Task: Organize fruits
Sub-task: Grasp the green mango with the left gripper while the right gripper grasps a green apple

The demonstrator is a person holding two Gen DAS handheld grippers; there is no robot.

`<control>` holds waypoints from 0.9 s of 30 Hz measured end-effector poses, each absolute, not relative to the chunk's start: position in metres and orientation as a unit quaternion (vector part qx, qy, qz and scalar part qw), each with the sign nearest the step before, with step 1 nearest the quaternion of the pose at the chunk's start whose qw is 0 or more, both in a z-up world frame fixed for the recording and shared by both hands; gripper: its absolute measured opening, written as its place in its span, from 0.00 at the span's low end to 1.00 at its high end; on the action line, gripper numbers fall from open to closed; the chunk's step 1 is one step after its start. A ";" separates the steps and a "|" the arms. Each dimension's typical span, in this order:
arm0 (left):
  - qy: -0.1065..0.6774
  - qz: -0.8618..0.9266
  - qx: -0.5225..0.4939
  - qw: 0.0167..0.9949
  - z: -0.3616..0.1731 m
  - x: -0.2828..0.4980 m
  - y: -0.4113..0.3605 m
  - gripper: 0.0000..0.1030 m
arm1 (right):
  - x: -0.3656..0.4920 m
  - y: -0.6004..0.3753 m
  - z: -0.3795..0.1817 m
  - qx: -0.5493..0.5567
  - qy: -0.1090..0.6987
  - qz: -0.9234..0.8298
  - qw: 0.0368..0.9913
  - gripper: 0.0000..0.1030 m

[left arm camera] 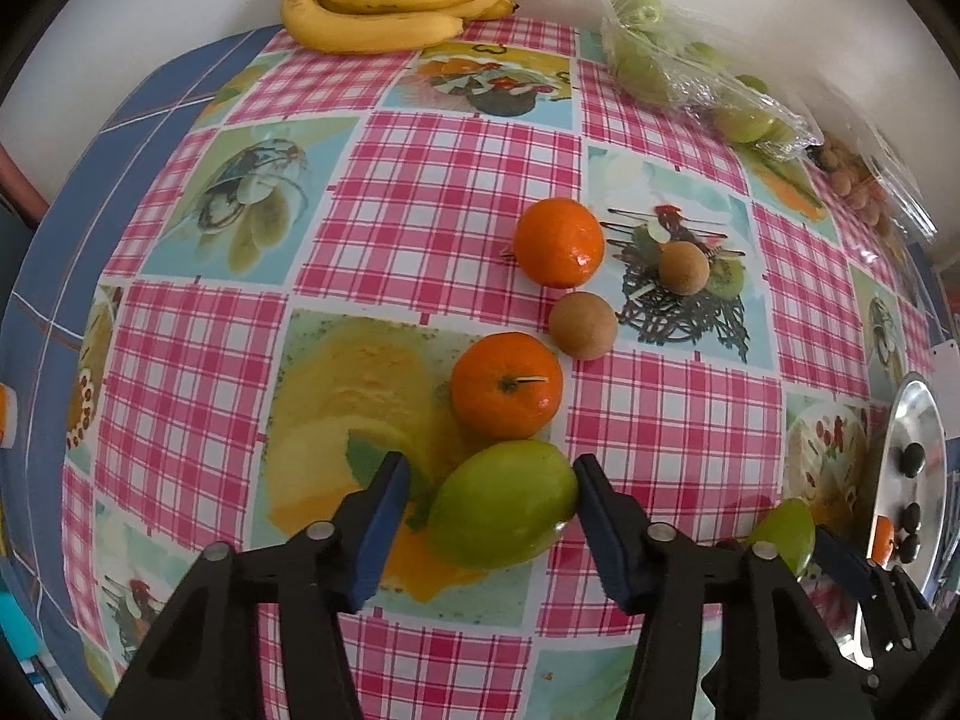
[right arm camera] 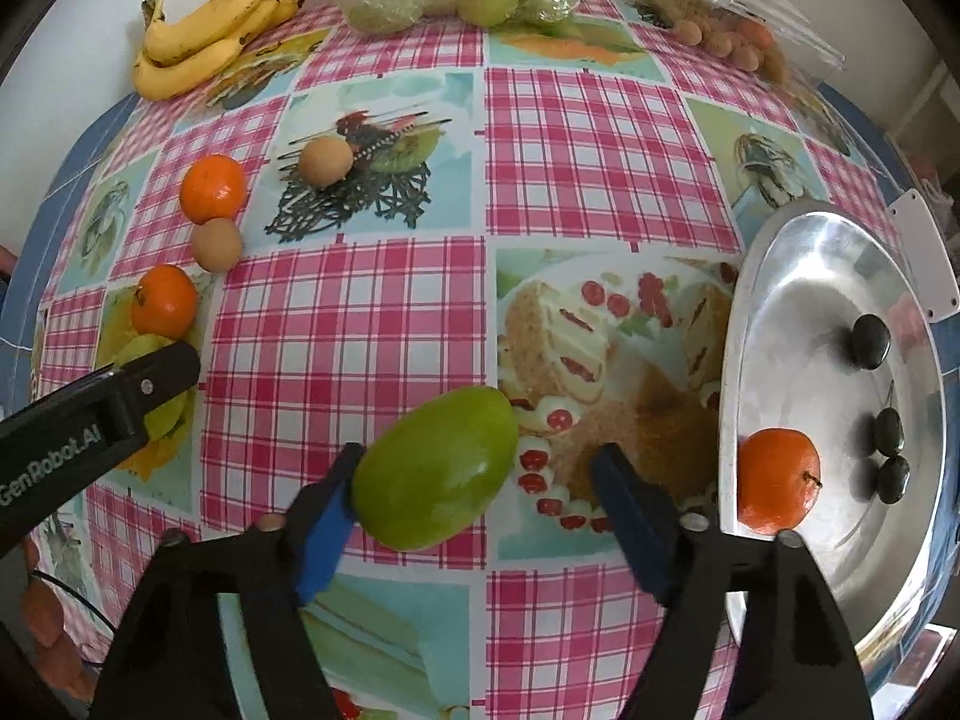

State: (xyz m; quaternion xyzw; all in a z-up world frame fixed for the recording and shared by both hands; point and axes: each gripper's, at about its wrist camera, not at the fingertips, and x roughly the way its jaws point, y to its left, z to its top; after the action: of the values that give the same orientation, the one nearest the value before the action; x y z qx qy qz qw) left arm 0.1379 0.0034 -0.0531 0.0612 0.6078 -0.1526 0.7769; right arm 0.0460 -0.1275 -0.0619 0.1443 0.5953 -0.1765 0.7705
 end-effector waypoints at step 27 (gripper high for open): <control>0.563 -0.169 0.037 0.808 -0.008 0.131 0.014 0.49 | 0.036 -0.133 -0.018 0.189 0.548 -0.125 0.805 0.32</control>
State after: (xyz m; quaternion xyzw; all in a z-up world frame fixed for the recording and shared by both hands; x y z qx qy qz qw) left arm 0.1313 0.0139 -0.0077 0.0374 0.5633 -0.1694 0.8079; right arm 0.0355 -0.1330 -0.0185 0.1887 0.5482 -0.1254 0.8051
